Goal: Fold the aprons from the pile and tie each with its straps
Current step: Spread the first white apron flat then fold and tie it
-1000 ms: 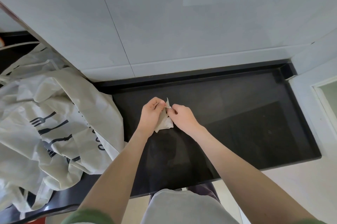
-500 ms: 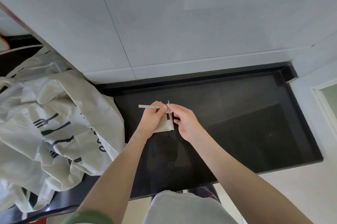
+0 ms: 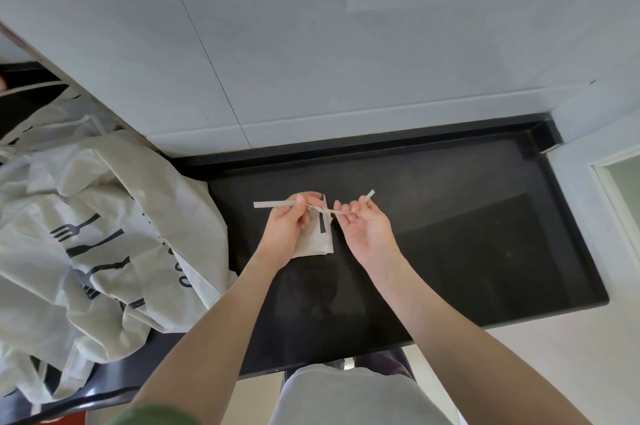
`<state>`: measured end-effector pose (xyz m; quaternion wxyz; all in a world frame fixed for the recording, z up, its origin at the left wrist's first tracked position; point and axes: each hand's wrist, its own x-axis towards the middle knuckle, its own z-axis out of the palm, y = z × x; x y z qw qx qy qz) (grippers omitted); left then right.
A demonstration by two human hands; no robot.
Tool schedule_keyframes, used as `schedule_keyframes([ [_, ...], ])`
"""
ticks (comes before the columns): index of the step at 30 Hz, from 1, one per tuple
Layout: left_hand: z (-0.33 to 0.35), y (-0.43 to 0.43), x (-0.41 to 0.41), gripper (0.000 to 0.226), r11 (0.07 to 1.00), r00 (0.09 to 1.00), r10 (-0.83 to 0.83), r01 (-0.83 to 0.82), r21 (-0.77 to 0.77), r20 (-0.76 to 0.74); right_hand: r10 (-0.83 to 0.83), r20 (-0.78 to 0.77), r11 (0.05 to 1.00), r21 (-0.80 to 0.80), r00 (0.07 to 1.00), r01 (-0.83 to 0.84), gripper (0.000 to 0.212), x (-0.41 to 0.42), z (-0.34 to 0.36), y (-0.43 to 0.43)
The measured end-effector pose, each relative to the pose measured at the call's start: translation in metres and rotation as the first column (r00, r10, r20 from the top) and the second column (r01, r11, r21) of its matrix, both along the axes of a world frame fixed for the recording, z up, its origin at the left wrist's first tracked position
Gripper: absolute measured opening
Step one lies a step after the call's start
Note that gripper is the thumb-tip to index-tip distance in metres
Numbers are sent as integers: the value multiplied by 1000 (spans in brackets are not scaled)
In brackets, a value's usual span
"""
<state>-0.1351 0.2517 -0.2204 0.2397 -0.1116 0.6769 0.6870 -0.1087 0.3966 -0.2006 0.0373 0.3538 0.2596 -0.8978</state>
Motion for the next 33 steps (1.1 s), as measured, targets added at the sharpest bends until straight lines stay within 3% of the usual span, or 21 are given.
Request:
schedule_keyframes([
  [2, -2, -1, -2, 48, 993, 997, 56, -60, 106, 43, 20, 24, 999, 41, 1000, -21, 21, -3, 0, 5],
  [4, -4, -3, -2, 46, 949, 981, 137, -170, 264, 141, 170, 100, 948, 254, 980, -191, 15, -8, -2, 15],
  [6, -3, -3, -2, 43, 911, 950, 190, -265, 316, 248, 325, 217, 782, 485, 920, -391, 10, -12, -5, 27],
  [8, -1, 1, 0, 42, 928, 938, 198, -272, 253, 283, 401, 310, 615, 607, 862, -504, 8, -10, -7, 35],
  [11, 3, 14, 1, 44, 946, 933, 222, -276, 167, 283, 490, 360, 373, 736, 794, -564, 9, -4, -8, 40],
  [14, 3, 18, 2, 44, 945, 933, 252, -295, 142, 258, 615, 384, 119, 818, 688, -563, 23, 1, 1, 35],
  [17, 2, 17, 5, 46, 957, 959, 219, -247, 149, 181, 713, 400, -23, 835, 576, -550, 18, 5, 3, 17],
  [19, 2, 22, 9, 47, 966, 981, 162, -180, 184, 111, 703, 415, -20, 823, 578, -568, 8, 5, -1, 6],
  [22, -2, 25, 12, 42, 958, 992, 127, -128, 257, 20, 660, 375, 137, 792, 651, -595, 27, 4, -5, 6],
  [24, -8, 24, 13, 39, 950, 986, 161, -165, 264, 34, 677, 359, 215, 739, 643, -639, 21, 2, -3, 11],
  [29, -3, 27, 16, 29, 952, 985, 162, -171, 252, 55, 725, 371, 180, 711, 580, -680, 18, -4, 0, 18],
  [33, 1, 37, 12, 8, 939, 946, 281, -306, 156, 164, 738, 277, 338, 638, 615, -692, 14, 0, 5, 28],
])
